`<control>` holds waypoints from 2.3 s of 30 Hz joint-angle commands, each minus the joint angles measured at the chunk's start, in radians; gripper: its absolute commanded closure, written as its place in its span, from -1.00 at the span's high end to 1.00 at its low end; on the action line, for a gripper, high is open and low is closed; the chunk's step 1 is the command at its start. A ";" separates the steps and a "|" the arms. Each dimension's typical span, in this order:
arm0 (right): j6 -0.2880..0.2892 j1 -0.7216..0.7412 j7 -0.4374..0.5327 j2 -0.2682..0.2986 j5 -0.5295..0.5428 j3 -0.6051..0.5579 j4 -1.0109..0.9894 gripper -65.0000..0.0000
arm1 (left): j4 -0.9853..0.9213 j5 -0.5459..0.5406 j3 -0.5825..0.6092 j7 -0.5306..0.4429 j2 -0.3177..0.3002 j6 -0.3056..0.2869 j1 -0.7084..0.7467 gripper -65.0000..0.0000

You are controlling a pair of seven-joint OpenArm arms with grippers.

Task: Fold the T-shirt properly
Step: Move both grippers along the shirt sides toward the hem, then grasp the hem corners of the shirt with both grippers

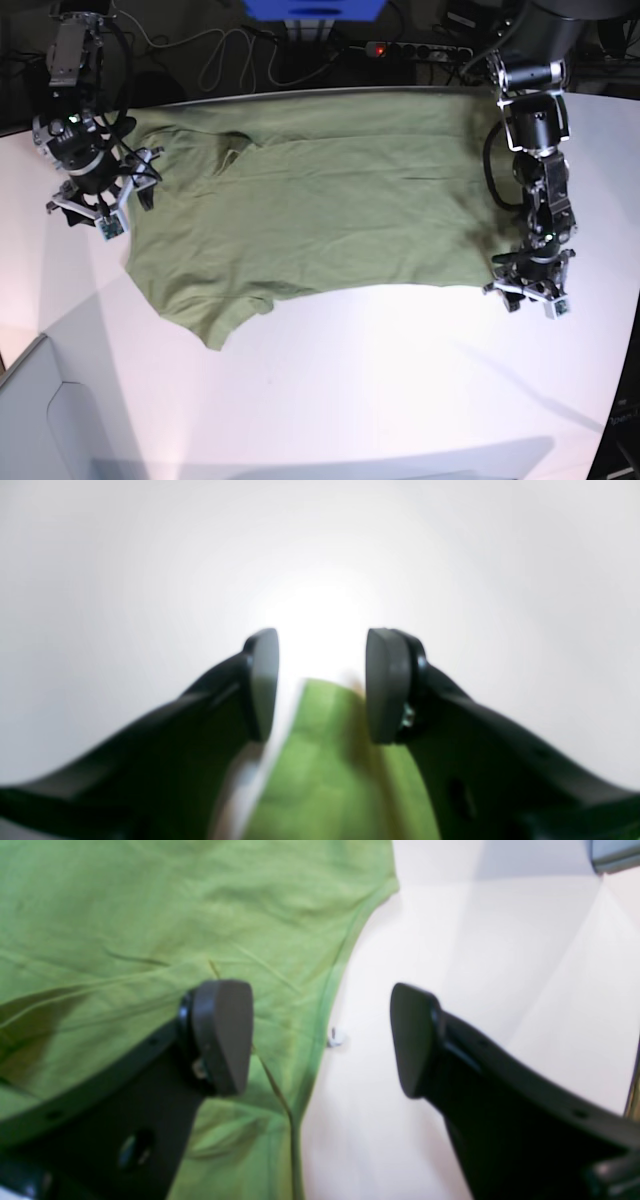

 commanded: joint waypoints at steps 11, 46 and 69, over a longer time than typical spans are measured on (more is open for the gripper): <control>0.008 0.018 0.020 0.011 0.004 0.008 0.016 0.28 | -0.033 -0.006 0.021 -0.022 -0.026 0.008 -0.022 -0.16; 0.008 0.644 0.166 -0.049 0.007 -0.062 -0.599 0.29 | -0.036 -0.003 0.027 -0.014 -0.024 0.008 0.030 -1.00; 0.008 0.833 0.626 -0.143 0.007 -0.147 -1.231 0.28 | -0.035 -0.003 0.027 -0.014 0.016 0.008 0.060 -1.00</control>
